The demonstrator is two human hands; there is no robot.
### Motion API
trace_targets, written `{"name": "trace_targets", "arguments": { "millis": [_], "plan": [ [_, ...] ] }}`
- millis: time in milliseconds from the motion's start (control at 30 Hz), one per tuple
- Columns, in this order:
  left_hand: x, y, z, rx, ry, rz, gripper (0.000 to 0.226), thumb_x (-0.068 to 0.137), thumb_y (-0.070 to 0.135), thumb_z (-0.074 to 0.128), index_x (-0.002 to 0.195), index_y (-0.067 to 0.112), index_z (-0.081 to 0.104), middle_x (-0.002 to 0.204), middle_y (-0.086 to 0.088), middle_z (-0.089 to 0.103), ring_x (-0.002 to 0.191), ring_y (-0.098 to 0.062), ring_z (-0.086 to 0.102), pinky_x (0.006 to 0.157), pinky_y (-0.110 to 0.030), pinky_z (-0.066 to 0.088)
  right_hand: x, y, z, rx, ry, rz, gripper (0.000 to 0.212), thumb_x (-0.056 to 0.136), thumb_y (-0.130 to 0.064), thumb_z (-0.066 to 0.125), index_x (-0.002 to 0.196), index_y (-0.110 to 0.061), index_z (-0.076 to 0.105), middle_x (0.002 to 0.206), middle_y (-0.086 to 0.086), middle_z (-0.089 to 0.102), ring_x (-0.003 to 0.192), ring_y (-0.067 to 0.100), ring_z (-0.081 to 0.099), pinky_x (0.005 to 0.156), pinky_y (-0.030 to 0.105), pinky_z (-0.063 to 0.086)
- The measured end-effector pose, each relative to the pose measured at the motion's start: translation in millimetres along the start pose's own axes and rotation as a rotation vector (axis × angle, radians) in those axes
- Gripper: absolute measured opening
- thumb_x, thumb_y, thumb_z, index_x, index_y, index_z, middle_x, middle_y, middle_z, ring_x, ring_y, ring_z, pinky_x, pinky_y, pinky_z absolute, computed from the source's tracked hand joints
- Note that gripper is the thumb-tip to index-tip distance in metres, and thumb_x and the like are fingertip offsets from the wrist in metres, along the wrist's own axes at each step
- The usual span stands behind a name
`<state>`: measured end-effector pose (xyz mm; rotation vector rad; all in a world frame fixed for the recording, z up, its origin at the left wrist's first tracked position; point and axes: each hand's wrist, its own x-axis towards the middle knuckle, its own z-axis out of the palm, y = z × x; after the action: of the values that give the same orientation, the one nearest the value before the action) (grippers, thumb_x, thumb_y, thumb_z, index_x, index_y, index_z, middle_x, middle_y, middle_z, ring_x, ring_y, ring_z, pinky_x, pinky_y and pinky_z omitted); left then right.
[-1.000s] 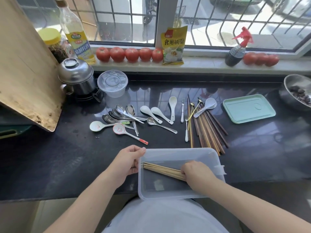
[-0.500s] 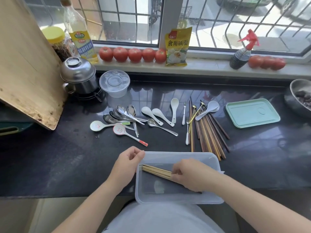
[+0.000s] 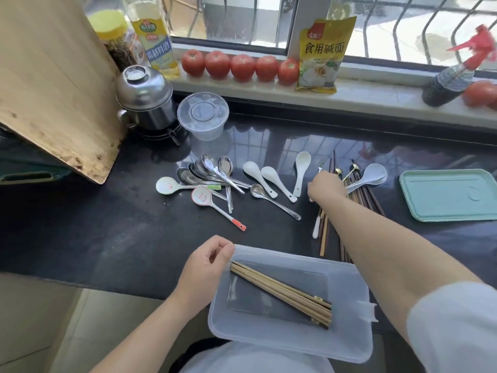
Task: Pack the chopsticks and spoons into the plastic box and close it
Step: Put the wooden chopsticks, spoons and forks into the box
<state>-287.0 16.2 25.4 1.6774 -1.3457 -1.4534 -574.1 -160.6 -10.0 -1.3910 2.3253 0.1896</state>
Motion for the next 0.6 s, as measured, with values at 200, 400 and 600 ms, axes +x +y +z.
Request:
{"name": "trace_targets", "arguments": {
  "millis": [200,400,600],
  "plan": [
    [-2,4,3,0.000,0.017,0.005,0.027,0.105,0.032,0.056,0.081,0.019,0.059,0.082,-0.015,0.055,0.072,-0.011,0.047,0.069,-0.031,0.040,3,-1,-9,0.314,-0.063,0.080,0.020,0.084,-0.015,0.055,0.069,-0.005,0.064,0.068,0.006,0.062,0.072,0.028,0.061,0.059,0.028,0.042],
    [-1,2,1,-0.019,0.007,0.030,0.026,0.106,0.027,0.057,0.083,0.014,0.061,0.074,-0.010,0.052,0.070,-0.010,0.045,0.066,-0.026,0.038,-120,26,-65,0.713,-0.098,-0.304,0.022,0.088,-0.021,0.059,0.070,-0.010,0.066,0.054,-0.006,0.054,0.048,0.011,0.043,0.047,0.022,0.035],
    [4,-1,0,-0.025,-0.003,0.061,0.027,0.106,0.021,0.057,0.079,0.017,0.060,0.068,0.012,0.048,0.066,-0.006,0.043,0.061,-0.018,0.037,-221,48,-9,-0.405,-0.437,-0.822,0.021,0.096,-0.030,0.047,0.080,-0.020,0.056,0.072,-0.002,0.056,0.070,0.023,0.055,0.056,0.029,0.043]
  ]
}}
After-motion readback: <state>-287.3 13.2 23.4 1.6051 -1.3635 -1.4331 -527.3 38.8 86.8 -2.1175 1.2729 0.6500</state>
